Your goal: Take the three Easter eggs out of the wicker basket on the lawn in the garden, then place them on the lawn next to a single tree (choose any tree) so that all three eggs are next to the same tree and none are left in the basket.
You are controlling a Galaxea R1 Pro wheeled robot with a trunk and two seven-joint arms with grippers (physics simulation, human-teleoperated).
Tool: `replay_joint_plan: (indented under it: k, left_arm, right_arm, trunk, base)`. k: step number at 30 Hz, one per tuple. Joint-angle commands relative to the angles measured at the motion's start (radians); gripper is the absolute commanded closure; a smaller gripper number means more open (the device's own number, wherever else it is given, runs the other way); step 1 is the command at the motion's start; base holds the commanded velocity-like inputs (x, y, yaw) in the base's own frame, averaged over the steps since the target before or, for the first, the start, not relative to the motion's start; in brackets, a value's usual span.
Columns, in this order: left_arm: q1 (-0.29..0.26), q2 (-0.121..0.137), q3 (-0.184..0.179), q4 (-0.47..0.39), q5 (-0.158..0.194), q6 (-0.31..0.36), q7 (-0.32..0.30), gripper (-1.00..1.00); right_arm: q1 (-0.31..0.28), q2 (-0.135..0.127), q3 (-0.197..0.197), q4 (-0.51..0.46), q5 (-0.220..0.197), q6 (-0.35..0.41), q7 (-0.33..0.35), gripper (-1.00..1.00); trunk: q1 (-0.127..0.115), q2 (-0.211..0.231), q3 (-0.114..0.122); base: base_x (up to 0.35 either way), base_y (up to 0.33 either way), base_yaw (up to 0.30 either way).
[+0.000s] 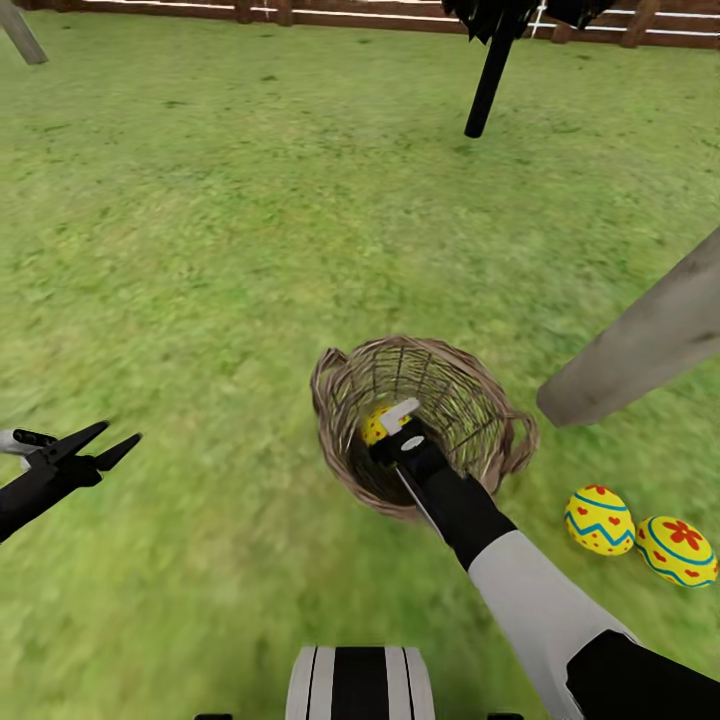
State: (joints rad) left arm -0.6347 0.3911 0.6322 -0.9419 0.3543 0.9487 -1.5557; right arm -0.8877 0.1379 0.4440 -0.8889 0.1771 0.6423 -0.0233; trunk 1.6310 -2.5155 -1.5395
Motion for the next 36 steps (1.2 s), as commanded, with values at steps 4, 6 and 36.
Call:
replay_joint_plan:
  k: [4,6,36]
  left_arm:
    - [0.0,0.0,0.0,0.0,-0.003,0.01,-0.004,-1.0]
    - [0.0,-0.001,0.0,0.0,-0.003,0.011,-0.003,-1.0]
    - [0.0,-0.001,-0.019,0.0,-0.003,0.012,-0.003,-1.0]
  right_arm:
    - [0.0,-0.026,-0.012,-0.06,-0.001,0.023,-0.003,1.0]
    - [0.002,-0.04,-0.058,-0.102,-0.002,0.025,-0.003,1.0]
    - [0.088,-0.152,-0.137,-0.535,-0.008,0.304,0.453,1.0]
  trunk:
    - [-0.003,0.001,0.015]
    - [-0.003,0.001,0.023]
    - [-0.017,0.008,0.139]
  base:
    - [-0.188,0.0,0.0]
    - [-0.01,0.0,0.0]
    - [-0.058,0.0,0.0]
